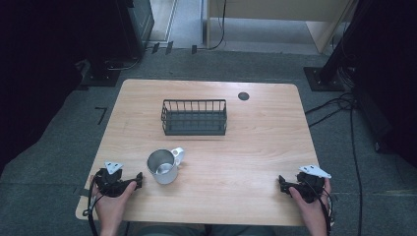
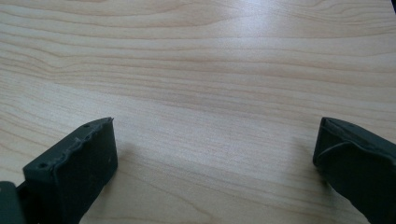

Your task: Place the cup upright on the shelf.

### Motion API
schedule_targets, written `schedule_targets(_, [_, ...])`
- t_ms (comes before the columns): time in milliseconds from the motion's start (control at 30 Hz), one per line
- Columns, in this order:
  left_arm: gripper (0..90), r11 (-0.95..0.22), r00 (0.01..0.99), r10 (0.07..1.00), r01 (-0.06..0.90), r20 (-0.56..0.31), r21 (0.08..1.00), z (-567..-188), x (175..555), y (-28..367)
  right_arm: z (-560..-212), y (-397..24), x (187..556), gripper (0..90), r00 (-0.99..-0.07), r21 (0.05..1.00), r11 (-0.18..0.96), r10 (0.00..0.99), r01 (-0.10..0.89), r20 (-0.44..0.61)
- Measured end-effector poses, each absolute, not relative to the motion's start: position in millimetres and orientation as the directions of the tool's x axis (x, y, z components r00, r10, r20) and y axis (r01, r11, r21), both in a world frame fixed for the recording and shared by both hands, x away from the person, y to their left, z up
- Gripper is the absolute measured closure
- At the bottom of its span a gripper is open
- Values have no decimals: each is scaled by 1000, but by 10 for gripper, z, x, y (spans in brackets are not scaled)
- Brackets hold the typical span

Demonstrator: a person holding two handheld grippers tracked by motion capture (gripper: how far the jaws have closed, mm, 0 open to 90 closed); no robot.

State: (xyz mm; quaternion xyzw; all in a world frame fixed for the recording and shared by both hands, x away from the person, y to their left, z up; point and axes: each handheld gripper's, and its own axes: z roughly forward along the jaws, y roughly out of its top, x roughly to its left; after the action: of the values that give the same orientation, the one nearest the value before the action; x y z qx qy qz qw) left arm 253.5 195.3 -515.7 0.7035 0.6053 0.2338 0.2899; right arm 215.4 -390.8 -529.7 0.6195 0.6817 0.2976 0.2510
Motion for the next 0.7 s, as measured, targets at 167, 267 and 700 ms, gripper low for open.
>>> schedule_targets(167, [0, -82, 154, 987, 701, -37, 709, -5062, 2516, 1967, -5297, -3907, 2154, 0, -106, 717, 55, 994, 695, 27])
schedule_targets(267, [0, -76, 160, 986, 675, -46, 734, -4954, 2504, 1946, -5298, -3907, 2154, 0, -106, 717, 55, 994, 695, 26])
schedule_targets(700, [0, -61, 196, 977, 629, -82, 775, -4630, 2530, 1836, -5298, -3908, 2154, 0, -107, 717, 56, 994, 695, 26])
